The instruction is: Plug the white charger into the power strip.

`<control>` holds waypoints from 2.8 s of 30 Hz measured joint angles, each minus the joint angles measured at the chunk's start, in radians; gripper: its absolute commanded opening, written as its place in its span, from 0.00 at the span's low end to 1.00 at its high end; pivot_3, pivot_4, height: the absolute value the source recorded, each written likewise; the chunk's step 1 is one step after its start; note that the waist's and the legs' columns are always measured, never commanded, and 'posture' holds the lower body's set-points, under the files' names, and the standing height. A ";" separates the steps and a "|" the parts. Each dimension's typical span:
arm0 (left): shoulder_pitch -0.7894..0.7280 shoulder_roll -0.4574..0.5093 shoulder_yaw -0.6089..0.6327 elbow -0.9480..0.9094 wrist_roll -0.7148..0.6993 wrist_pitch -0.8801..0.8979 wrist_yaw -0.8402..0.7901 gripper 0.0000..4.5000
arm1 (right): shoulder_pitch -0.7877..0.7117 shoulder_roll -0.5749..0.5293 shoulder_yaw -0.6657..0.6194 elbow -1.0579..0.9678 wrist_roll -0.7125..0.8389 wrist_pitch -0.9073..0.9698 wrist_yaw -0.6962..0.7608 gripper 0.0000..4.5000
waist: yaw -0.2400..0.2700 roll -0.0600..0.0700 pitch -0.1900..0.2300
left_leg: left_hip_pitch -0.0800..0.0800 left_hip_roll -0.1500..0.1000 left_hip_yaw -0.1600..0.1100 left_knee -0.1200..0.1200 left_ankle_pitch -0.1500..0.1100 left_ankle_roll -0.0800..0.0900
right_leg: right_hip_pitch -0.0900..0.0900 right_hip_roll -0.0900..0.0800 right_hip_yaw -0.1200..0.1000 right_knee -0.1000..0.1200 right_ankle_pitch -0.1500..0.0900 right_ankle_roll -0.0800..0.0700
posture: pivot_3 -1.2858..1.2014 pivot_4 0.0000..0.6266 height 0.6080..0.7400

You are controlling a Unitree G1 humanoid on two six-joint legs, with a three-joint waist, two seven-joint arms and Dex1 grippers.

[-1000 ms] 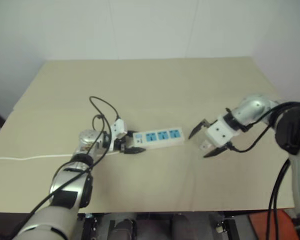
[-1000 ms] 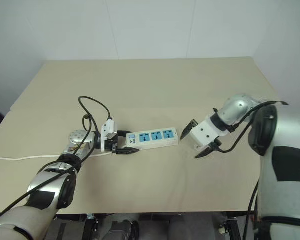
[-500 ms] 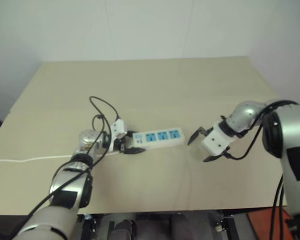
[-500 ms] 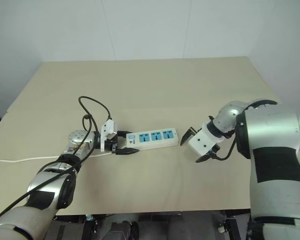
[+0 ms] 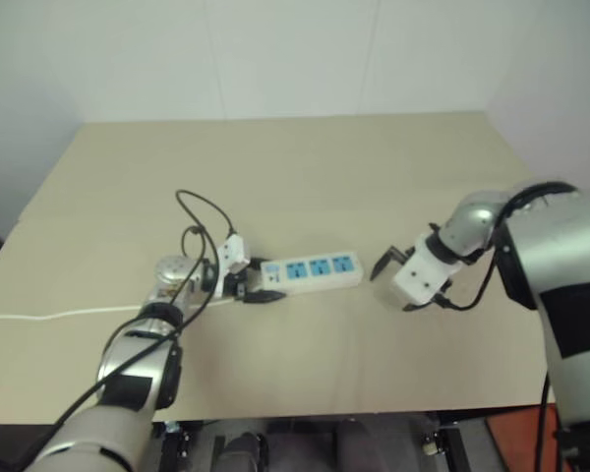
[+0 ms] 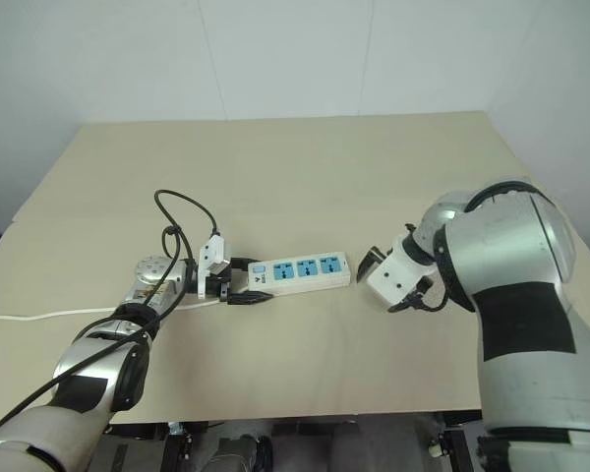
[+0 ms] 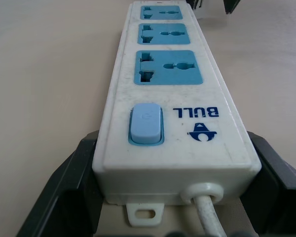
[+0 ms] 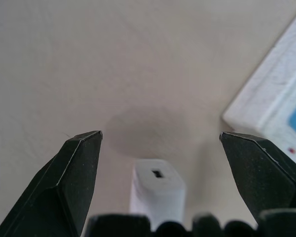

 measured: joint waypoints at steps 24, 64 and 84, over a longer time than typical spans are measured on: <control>0.009 0.000 0.000 -0.004 0.000 0.000 0.002 0.73 | -0.003 0.100 0.216 0.005 0.029 0.083 -0.129 0.34 | -0.001 0.000 -0.001 | 0.002 0.000 -0.001 0.000 0.000 -0.001 | -0.001 0.000 0.000 0.003 0.000 0.000 | 0.52 0.24 1.00; 0.041 -0.032 -0.045 -0.105 -0.036 0.025 -0.176 0.73 | 0.084 -0.225 -1.133 -0.003 0.893 0.989 0.805 0.26 | 0.027 -0.001 -0.002 | -0.005 0.001 0.003 -0.002 -0.003 0.005 | 0.001 -0.001 0.000 -0.010 0.000 0.000 | 0.52 0.24 1.00; 0.059 -0.009 -0.113 -0.155 -0.090 0.068 -0.185 0.73 | 0.433 0.024 -1.458 0.006 0.945 0.560 0.885 0.26 | 0.019 -0.009 -0.007 | -0.007 0.001 0.001 -0.001 -0.002 0.004 | 0.002 -0.001 -0.002 -0.016 0.001 -0.001 | 0.52 0.24 1.00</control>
